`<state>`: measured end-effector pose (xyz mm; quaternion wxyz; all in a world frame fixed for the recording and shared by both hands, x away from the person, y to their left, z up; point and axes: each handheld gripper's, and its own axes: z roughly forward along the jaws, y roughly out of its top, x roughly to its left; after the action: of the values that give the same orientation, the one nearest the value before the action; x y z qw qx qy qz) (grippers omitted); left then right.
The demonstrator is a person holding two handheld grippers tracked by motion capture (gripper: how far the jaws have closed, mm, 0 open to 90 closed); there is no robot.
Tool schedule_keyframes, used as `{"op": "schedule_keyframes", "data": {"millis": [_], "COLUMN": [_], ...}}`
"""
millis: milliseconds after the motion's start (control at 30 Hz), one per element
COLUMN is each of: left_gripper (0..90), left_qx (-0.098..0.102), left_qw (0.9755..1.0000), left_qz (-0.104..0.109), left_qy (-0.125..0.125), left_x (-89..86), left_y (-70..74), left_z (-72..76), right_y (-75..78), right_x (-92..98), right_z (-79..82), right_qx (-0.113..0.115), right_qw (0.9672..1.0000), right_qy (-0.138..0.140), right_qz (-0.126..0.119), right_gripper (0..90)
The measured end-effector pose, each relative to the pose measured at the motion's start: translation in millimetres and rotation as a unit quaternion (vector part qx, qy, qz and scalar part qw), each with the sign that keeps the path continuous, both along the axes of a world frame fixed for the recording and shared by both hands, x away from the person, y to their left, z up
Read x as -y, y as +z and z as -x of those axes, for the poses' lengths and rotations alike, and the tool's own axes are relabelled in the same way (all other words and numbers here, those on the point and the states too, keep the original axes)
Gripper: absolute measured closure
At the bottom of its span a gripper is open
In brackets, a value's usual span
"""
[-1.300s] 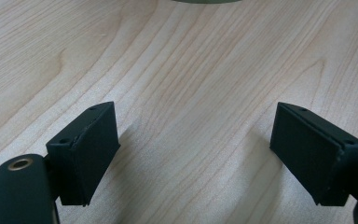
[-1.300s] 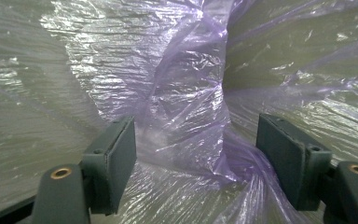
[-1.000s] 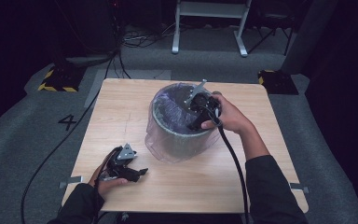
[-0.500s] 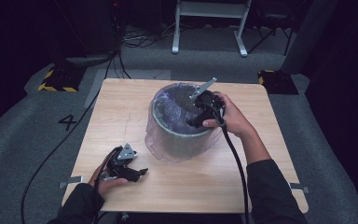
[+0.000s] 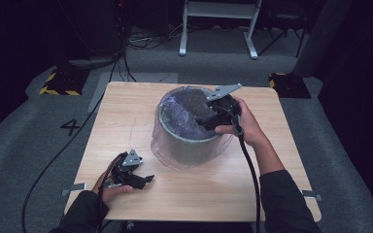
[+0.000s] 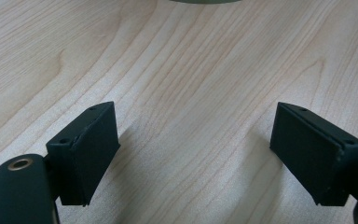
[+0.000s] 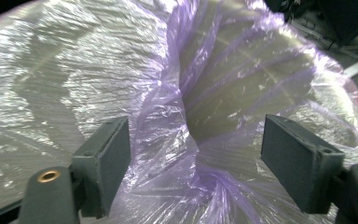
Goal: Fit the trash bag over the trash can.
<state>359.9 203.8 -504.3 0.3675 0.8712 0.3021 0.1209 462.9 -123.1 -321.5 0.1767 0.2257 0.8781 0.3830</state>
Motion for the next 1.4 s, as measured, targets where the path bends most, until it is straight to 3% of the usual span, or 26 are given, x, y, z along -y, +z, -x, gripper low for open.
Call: {"op": "schedule_keyframes", "data": {"millis": [467,733,1400], "left_gripper": [14.7,14.7,14.7], "left_qx": [0.0,0.0,0.0], "left_qw": [1.0,1.0,1.0], "left_qz": [0.0,0.0,0.0], "left_qy": [0.0,-0.001,-0.001], "left_x": [-0.1,0.0,0.1], "left_y": [0.0,0.0,0.0], "left_z": [-0.1,-0.1,-0.1], "right_y": [-1.0,-1.5,3.4], "right_x": [6.3,12.0,34.3], "right_z": [10.7,14.8,31.3], "right_qx": [0.044,0.057,0.072], "right_qw": [0.9987,0.9967,0.9954], "right_qy": [-0.014,-0.014,-0.013], "right_qz": [-0.02,-0.056,-0.061], "right_gripper": [21.5,20.2,18.7]}}
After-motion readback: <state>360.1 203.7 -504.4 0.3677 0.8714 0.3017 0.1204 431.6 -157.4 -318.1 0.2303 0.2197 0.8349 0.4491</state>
